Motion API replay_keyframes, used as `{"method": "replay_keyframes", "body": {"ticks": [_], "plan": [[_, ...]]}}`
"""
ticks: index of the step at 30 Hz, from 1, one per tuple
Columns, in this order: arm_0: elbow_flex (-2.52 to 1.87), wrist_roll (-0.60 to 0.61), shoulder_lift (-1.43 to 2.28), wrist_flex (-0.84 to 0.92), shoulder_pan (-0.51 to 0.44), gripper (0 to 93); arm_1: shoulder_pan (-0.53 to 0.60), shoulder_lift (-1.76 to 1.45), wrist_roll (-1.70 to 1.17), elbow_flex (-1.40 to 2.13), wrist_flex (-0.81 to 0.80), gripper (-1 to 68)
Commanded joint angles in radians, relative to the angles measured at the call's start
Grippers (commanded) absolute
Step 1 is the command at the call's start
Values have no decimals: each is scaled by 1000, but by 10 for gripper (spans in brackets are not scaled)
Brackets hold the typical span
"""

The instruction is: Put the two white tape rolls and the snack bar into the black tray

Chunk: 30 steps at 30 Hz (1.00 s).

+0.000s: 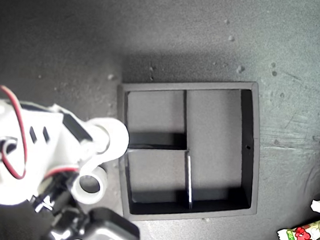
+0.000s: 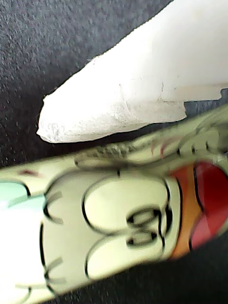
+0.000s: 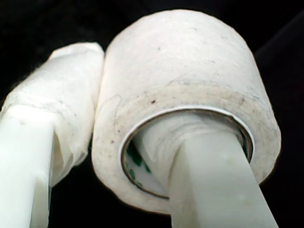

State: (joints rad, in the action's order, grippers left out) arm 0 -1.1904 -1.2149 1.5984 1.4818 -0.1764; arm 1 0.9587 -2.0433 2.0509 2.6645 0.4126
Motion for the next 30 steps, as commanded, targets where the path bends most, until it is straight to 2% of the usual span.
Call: {"method": "replay_keyframes", "body": {"ticks": [1, 3, 5, 12, 19, 21, 30], "plan": [[69, 14, -9, 3, -17, 0, -17, 9, -8, 43, -34, 94], [94, 17, -32, 3, -28, 0, -44, 0, -43, 48, -32, 27], [130, 18, -67, 5, -44, 0, -87, -2, -107, 21, -5, 0], [319, 3, -239, 84, -95, 0, -305, -3, -345, -169, 253, -2], [643, -2, -445, 262, -117, 0, -515, -3, -588, -443, 540, -3], [836, -3, -554, 350, -121, 0, -561, -3, -657, -523, 620, -3], [977, 9, -660, 350, -123, 0, -707, 8, -1071, -765, 887, -3]]}}
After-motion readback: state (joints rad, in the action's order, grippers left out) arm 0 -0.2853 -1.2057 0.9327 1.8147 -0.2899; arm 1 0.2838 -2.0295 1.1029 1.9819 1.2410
